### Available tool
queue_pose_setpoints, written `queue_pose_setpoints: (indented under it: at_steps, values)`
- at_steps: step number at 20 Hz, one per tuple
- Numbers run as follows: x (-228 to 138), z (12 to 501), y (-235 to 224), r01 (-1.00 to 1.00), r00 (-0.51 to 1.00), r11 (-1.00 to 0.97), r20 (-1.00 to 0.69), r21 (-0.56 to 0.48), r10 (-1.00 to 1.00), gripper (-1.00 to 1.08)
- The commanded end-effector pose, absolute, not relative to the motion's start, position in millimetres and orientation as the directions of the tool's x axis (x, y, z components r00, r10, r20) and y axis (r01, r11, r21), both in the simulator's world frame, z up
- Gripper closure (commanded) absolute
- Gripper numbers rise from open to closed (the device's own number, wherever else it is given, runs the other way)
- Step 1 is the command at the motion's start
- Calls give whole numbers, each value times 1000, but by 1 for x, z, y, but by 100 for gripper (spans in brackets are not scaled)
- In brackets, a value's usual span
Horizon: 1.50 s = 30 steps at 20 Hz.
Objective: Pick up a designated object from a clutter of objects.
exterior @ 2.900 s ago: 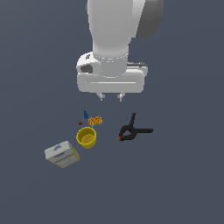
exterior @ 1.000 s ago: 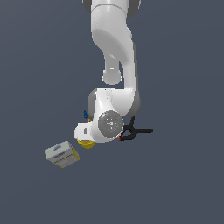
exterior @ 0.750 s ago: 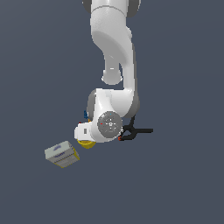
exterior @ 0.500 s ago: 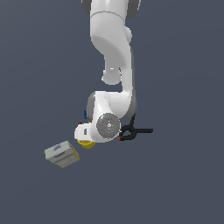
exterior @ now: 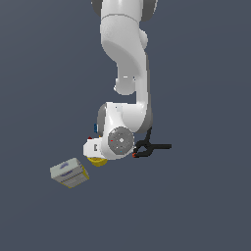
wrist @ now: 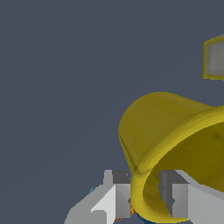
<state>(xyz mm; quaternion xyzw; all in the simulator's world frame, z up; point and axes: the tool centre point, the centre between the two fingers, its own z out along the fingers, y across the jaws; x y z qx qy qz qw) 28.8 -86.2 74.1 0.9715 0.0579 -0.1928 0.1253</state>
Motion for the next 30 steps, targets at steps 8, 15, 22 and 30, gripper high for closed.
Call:
queue_pose_setpoints:
  at_steps: [8, 15, 22, 30]
  values:
    - [34, 77, -88, 150, 928, -962, -368, 230, 56, 108]
    - [59, 96, -95, 91, 966, -959, -258, 267, 20, 108]
    - [96, 137, -108, -20, 998, -949, -53, 315, -38, 108]
    - [131, 205, -126, -183, 966, -922, 235, 340, -105, 108]
